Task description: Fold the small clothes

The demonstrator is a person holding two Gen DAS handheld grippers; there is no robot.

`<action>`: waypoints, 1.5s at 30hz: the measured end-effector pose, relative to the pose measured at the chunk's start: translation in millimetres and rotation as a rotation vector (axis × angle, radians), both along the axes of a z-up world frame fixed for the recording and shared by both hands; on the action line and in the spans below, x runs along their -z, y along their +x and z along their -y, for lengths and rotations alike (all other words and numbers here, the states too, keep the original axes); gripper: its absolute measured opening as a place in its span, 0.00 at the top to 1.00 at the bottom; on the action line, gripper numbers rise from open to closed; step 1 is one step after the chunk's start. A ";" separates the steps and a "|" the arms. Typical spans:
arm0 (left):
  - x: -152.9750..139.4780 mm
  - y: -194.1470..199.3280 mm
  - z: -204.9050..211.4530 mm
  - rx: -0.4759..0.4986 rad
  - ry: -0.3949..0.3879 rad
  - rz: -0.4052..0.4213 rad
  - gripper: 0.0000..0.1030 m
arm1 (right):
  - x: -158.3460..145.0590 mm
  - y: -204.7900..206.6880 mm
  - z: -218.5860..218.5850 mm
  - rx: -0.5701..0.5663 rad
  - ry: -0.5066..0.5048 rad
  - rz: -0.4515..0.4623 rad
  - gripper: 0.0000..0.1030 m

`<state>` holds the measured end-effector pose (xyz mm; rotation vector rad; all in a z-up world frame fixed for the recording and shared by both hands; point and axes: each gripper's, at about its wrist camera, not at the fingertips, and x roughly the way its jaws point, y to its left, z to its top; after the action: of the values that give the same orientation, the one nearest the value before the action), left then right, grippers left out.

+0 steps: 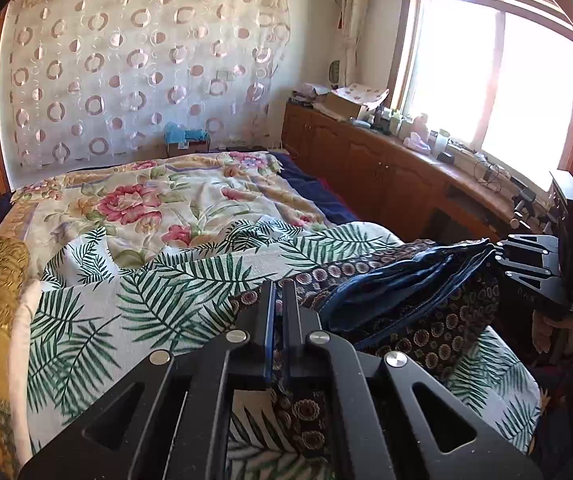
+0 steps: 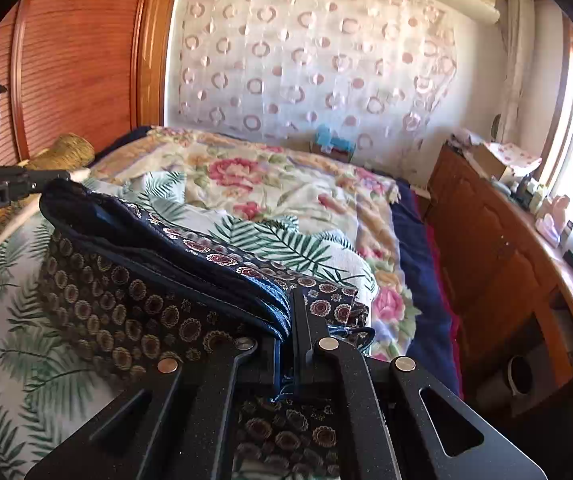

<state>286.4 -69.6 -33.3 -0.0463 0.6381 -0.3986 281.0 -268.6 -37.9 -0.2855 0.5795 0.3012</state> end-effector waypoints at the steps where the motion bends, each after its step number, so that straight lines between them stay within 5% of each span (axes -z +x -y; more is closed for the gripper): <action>1: 1.9 4.8 0.1 -0.002 0.003 -0.007 0.98 | -0.8 4.7 0.1 -0.003 0.001 -0.009 0.97; 13: 2.9 18.1 2.2 0.026 0.025 -0.024 0.96 | -5.0 43.0 6.1 0.005 0.024 -0.086 0.97; 17: 2.7 15.1 7.9 0.072 0.033 -0.020 0.48 | -8.0 53.6 5.9 0.034 0.042 -0.086 0.96; 20: 9.7 15.5 10.3 0.084 0.040 -0.046 0.24 | -11.3 58.4 0.8 0.063 0.020 -0.065 0.83; 23: 18.3 15.8 13.9 0.095 0.047 -0.080 0.24 | -17.0 58.3 -3.0 0.080 0.000 -0.055 0.76; 27: 29.8 18.6 19.2 0.087 0.077 -0.109 0.24 | -26.2 58.5 0.0 0.138 -0.016 -0.013 0.50; 38: 63.6 48.0 19.0 0.067 0.042 -0.247 0.24 | -10.2 24.4 9.1 0.135 0.006 -0.066 0.36; 45: 70.9 56.6 23.7 0.083 -0.027 -0.317 0.54 | -10.3 14.6 24.2 0.151 0.030 -0.090 0.32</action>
<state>343.0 -93.2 -104.2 -0.1102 0.9497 -0.4850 295.6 -292.8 -27.6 -0.1983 0.6805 0.1771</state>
